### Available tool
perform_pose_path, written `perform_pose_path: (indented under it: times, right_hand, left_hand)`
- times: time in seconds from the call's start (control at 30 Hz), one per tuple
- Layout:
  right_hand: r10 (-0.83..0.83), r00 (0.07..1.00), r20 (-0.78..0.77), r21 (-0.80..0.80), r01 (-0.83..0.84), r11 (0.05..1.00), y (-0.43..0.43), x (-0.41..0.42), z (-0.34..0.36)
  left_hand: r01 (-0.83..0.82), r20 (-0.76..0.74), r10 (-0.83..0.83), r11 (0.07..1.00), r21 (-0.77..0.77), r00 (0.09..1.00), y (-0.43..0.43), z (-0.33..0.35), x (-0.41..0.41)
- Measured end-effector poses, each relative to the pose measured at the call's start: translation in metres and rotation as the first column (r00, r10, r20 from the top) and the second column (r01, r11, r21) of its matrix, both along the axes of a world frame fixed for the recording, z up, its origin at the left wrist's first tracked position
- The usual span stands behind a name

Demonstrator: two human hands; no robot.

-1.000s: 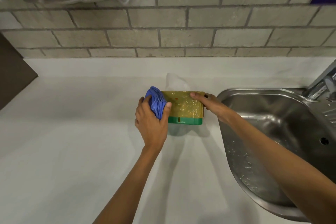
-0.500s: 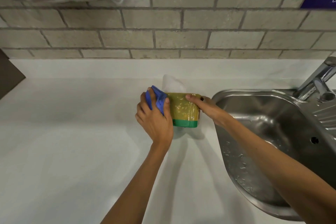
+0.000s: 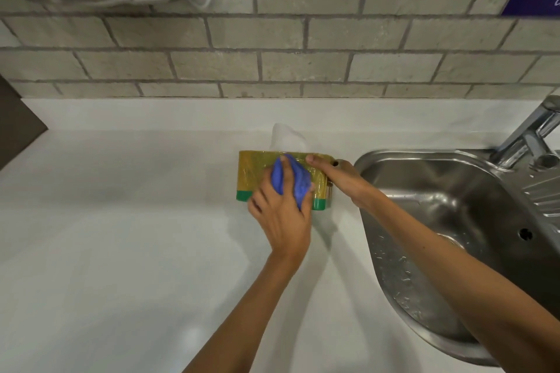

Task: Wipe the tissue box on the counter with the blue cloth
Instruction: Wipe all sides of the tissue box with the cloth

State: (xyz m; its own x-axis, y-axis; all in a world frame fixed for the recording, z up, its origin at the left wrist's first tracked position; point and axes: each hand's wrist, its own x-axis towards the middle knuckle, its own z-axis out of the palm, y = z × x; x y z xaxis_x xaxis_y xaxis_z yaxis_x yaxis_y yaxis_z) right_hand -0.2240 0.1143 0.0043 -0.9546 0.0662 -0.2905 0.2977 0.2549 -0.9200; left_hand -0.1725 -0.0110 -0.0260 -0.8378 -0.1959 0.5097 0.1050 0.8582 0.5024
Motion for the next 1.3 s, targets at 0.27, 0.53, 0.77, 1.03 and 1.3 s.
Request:
perform_pose_path:
  times: [0.27,0.53,0.77,1.03,1.3]
  right_hand:
    - [0.030,1.000,0.006,-0.011,-0.030,0.999,0.007,0.005,-0.007]
    - [0.026,0.999,-0.037,0.014,-0.025,1.000,0.007,0.003,-0.006]
    - [0.017,0.999,-0.041,-0.002,-0.018,1.000,0.005,0.006,-0.006]
    - [0.029,0.996,-0.088,0.019,-0.027,0.999,0.012,0.007,-0.008]
    - [0.020,0.993,-0.118,0.012,-0.019,1.000,0.007,0.010,-0.006]
  left_hand:
    - [-0.177,0.149,0.134,0.928,0.328,0.980,-0.030,-0.008,-0.017]
    - [0.050,-0.085,-0.061,0.992,-0.120,0.995,0.001,-0.006,0.007]
    - [-0.209,0.160,0.158,0.898,0.387,0.974,-0.015,0.004,-0.021]
    - [0.047,-0.022,-0.045,0.994,0.099,0.999,-0.006,-0.002,-0.005]
    - [-0.155,0.139,0.102,0.880,0.450,0.985,-0.016,0.010,-0.021]
